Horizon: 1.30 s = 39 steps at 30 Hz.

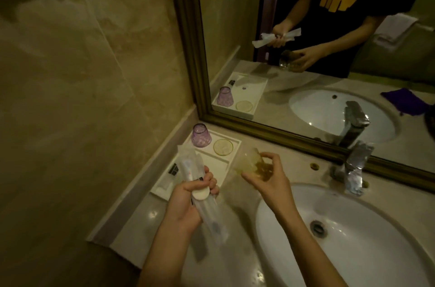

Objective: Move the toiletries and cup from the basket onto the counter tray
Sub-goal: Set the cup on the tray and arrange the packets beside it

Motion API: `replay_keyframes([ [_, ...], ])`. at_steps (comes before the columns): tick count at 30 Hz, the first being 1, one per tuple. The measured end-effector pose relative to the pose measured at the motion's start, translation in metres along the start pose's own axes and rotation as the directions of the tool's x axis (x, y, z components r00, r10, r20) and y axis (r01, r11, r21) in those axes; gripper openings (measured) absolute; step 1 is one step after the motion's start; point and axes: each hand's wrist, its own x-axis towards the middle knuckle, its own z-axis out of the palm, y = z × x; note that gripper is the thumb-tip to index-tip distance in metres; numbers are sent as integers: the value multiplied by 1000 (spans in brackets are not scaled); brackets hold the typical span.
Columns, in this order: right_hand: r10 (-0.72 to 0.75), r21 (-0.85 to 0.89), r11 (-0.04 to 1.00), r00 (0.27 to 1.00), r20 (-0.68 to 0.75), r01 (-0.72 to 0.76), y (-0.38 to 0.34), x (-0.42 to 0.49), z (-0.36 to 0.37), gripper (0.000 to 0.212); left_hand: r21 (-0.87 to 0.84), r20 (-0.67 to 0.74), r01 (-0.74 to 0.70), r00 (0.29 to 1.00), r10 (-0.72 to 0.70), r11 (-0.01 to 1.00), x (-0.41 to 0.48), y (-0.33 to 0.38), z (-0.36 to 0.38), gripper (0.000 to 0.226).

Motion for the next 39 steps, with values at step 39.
replay_keyframes([
  [39,-438,-536,769,898,-46,348,-39,122,122,15,-3,-105,253,962,-252,967,104,106,-67,21],
])
